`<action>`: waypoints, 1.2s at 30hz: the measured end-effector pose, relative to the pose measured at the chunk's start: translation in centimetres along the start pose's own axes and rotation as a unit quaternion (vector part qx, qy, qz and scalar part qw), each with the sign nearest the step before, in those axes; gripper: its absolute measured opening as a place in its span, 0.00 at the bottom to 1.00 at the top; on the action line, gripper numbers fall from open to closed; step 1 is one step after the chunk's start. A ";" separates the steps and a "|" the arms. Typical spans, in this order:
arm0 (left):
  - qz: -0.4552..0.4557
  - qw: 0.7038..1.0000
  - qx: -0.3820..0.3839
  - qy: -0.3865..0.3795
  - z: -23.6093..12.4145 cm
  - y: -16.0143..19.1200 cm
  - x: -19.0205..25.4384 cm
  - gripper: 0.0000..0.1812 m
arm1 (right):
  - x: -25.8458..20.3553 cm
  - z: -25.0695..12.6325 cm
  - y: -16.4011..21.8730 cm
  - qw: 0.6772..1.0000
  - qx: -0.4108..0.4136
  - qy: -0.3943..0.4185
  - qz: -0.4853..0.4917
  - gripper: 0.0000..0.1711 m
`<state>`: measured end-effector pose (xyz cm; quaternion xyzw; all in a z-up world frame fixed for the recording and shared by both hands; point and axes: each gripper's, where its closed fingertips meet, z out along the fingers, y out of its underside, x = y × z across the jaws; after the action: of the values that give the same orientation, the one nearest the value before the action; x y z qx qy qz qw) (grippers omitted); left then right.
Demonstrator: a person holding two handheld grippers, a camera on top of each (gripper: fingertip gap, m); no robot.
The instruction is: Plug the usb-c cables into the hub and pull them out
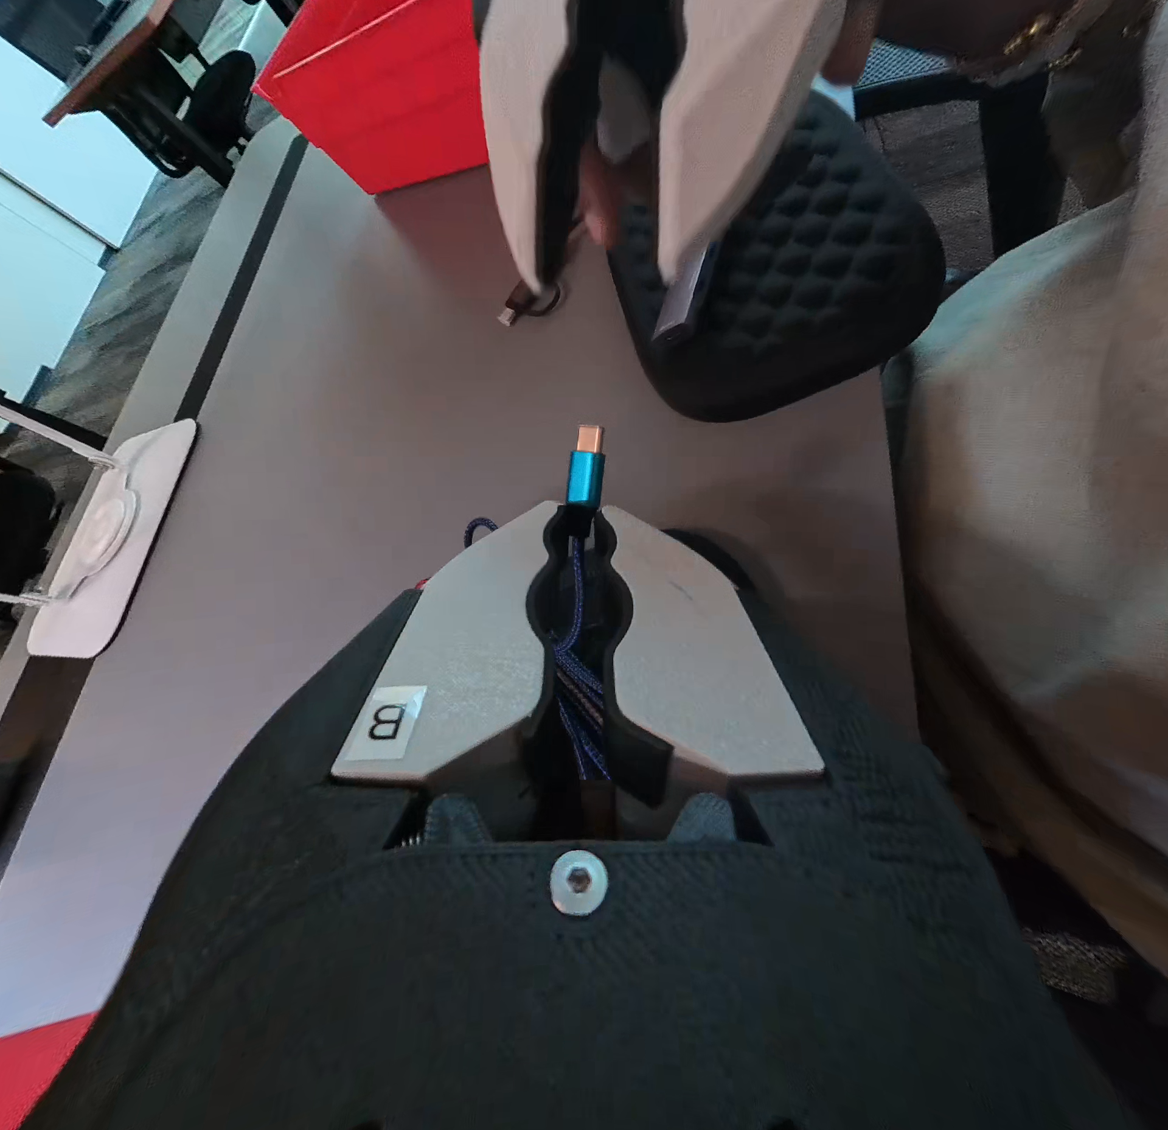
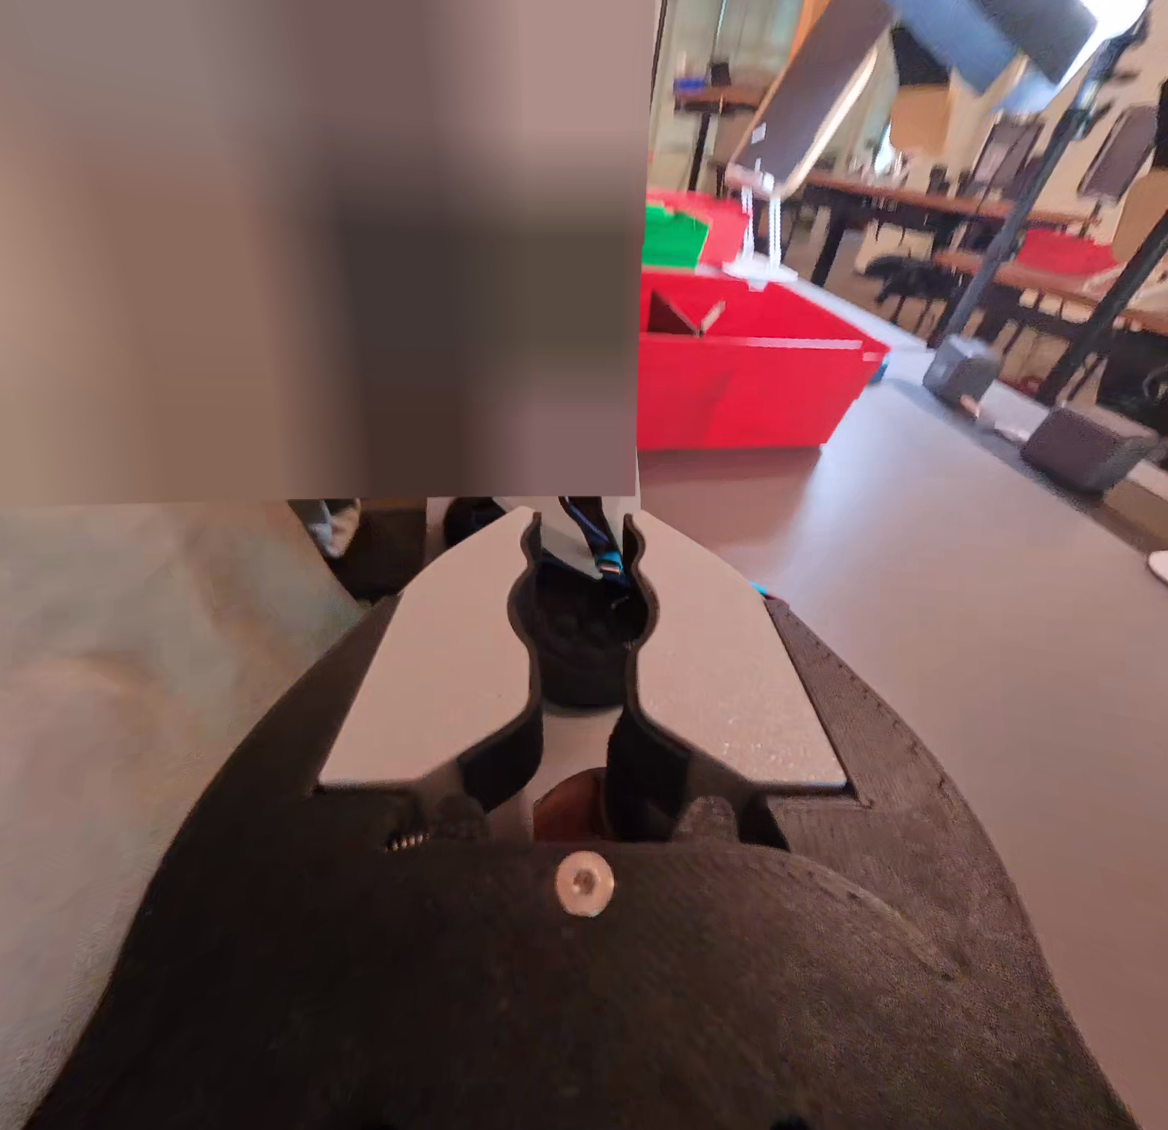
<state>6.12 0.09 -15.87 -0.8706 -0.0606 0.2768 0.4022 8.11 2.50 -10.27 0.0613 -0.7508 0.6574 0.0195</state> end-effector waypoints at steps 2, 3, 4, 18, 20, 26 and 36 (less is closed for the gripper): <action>-0.001 1.000 0.002 0.004 0.3 0.0 0.2 0.04 | 0.1 1.0 1.5 0.998 -0.047 -0.005 0.028 0.13; -0.001 1.000 0.003 0.003 0.4 0.0 0.2 0.04 | 0.2 1.4 2.1 0.997 -0.064 -0.004 0.049 0.14; -0.002 1.000 0.005 0.002 0.5 0.0 0.3 0.04 | 0.3 1.6 2.5 0.995 -0.074 0.000 0.065 0.15; -0.033 0.997 0.067 0.018 0.2 -0.5 0.4 0.05 | 0.8 2.6 4.6 0.990 -0.106 0.010 0.096 0.05; -0.052 0.992 0.111 0.018 -0.2 -1.1 0.0 0.06 | 0.9 2.2 4.4 0.993 -0.095 0.013 0.067 0.05; -0.084 0.970 0.222 0.048 -0.4 -3.2 0.3 0.06 | 0.7 1.5 2.9 0.997 -0.030 -0.008 0.068 0.06; -0.103 0.960 0.238 0.107 0.0 -3.6 0.9 0.14 | 0.4 1.2 2.4 0.996 -0.001 -0.035 0.086 0.05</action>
<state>7.26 2.79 -13.63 -0.7632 -0.0390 0.1458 0.6283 7.50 1.61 -12.73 0.0196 -0.7539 0.6536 -0.0638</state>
